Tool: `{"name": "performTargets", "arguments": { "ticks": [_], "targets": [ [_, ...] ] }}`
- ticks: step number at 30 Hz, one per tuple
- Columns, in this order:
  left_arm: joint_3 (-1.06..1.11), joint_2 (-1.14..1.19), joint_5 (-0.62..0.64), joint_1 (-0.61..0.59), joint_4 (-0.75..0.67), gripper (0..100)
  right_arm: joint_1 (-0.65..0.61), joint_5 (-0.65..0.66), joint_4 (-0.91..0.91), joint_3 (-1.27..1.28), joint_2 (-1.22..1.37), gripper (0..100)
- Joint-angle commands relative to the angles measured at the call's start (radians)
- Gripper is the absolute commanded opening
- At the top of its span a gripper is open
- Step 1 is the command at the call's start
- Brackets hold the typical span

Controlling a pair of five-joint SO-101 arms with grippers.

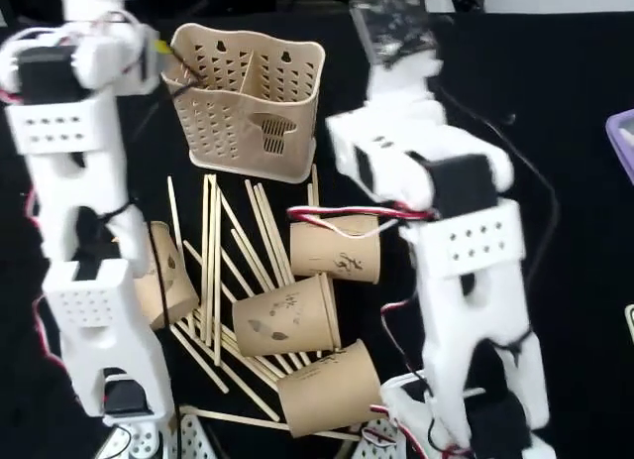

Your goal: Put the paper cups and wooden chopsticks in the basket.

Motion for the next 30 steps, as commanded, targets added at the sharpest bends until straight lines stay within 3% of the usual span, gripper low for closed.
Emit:
{"name": "performTargets", "arguments": {
  "ticks": [1, 6, 12, 19, 24, 30],
  "targets": [
    [-0.019, -0.072, 0.002, -0.131, 0.009, 22, 0.06, -0.002, 0.071, 0.027, -0.094, 26.4],
    [0.262, -0.264, 0.0, -0.275, 0.009, 22, 0.103, 0.054, 0.192, 0.176, -0.202, 26.4],
    [0.828, -0.499, -0.021, -0.357, -0.003, 22, 0.087, 0.126, 0.138, 0.513, -0.34, 26.4],
    [1.448, -0.643, -0.043, -0.361, -0.313, 22, -0.012, 0.117, -0.104, 0.908, -0.483, 26.4],
    [1.695, -0.713, -0.014, -0.329, -0.45, 22, -0.025, 0.063, -0.204, 0.992, -0.506, 26.5],
    [1.83, -0.752, 0.008, -0.312, -0.545, 22, -0.112, 0.061, -0.321, 1.112, -0.509, 26.4]
  ]
}}
